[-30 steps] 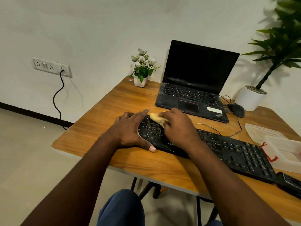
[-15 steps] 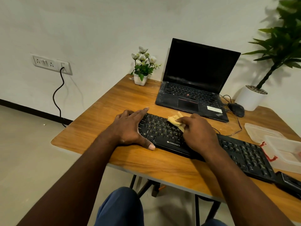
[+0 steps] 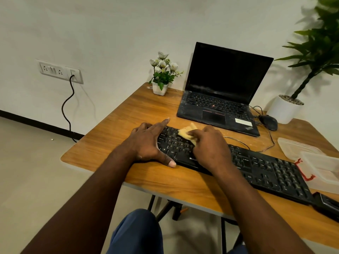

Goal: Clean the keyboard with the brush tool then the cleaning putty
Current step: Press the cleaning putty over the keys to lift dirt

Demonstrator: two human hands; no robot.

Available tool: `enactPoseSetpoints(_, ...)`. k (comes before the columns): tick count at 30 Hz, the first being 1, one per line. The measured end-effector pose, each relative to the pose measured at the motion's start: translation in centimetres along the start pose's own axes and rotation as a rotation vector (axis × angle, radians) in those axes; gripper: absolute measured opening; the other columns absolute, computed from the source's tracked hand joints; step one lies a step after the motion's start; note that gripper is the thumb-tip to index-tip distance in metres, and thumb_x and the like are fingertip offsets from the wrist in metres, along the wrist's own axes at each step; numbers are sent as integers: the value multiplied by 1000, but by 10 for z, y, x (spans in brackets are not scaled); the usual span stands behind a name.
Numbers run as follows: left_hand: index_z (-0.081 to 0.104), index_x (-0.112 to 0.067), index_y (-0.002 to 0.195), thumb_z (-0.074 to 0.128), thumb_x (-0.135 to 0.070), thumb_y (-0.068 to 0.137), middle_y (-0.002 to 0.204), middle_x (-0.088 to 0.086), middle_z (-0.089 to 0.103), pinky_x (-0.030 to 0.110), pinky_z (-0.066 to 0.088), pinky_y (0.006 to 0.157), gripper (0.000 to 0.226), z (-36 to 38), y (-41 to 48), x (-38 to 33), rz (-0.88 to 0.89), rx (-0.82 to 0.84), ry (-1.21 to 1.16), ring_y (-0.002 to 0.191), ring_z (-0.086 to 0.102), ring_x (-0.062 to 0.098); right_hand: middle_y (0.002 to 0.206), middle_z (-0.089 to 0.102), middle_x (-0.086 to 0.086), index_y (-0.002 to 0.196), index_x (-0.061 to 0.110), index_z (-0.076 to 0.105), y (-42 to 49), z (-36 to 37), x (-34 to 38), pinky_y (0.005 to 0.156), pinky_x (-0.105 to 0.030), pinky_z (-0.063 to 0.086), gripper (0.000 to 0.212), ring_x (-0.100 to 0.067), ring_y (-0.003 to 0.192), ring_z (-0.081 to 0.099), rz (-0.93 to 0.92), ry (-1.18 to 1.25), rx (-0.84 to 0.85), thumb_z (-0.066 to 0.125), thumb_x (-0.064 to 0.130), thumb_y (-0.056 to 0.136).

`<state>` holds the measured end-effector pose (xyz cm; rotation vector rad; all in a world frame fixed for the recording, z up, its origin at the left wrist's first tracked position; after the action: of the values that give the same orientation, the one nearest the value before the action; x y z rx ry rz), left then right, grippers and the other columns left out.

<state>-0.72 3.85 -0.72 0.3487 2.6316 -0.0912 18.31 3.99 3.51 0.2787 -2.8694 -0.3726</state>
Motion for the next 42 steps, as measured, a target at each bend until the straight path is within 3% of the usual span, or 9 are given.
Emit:
enactPoseSetpoints(6,-13,-51,159,80,-83,54,171,-6,16,53,17,121,143,3,0,-6,30,17,0,151,13,27,125,58,-5,139,36,61,-12,-22,-62,93,-47,53,47,-27,116,52,188,-28,-70,57,18,96)
enactPoseSetpoints(9,-18,-54,156,74,-90,52,172,-9,4,63,5,123,144,9,-1,-25,89,18,55,155,3,27,126,58,-4,141,32,59,-11,-18,-45,98,-48,49,48,-26,119,50,120,-44,-66,61,19,95)
enactPoseSetpoints(13,-19,-43,159,66,-97,51,173,-3,-7,68,-12,120,148,17,22,-52,119,195,329,158,-12,27,126,60,0,139,30,59,1,-19,-11,101,-47,47,47,-22,120,51,-11,31,-80,62,17,94)
enactPoseSetpoints(18,-15,-38,161,71,-90,53,174,-3,-3,65,-7,123,148,19,38,-64,74,352,286,159,-4,25,127,58,1,143,26,57,-3,-10,1,101,-45,48,44,-19,118,51,-113,64,-24,57,21,100)
enactPoseSetpoints(26,-22,-44,158,67,-98,41,174,-2,2,65,-4,123,157,26,38,-52,93,257,199,159,0,26,119,62,-5,131,30,68,-14,-31,-56,90,-42,53,37,-26,109,57,137,25,-55,60,19,97)
enactPoseSetpoints(30,-27,-43,156,75,-90,49,174,-1,3,66,-2,123,155,21,40,-57,85,272,247,159,-1,26,121,59,0,134,29,65,-16,-22,10,93,-39,49,39,-22,112,55,-50,141,43,62,18,96)
enactPoseSetpoints(34,-27,-43,156,82,-72,64,174,-2,5,69,1,122,146,18,39,-59,81,264,273,159,-2,25,133,57,-2,138,27,60,-32,-9,48,107,-44,42,47,-23,125,50,-183,58,81,69,38,93)
enactPoseSetpoints(38,-26,-46,156,75,-91,45,174,-3,4,70,2,121,156,20,38,-57,66,285,245,159,0,26,125,58,1,139,35,59,-36,-18,5,103,-46,47,45,-22,118,52,-74,-6,64,66,26,95)
enactPoseSetpoints(42,-21,-47,157,76,-89,45,173,-4,3,69,1,122,154,18,37,-59,51,304,245,158,2,27,119,62,-2,133,35,64,-41,-40,-61,92,-45,54,36,-23,109,57,111,-17,-6,59,23,100)
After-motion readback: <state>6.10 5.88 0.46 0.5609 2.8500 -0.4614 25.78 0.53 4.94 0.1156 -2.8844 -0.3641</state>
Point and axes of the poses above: each hand's wrist, its own y-axis towards the middle knuckle, its own z-axis out of the palm, x = y × z, the point moved 9 cm from there along y, towards the middle knuckle
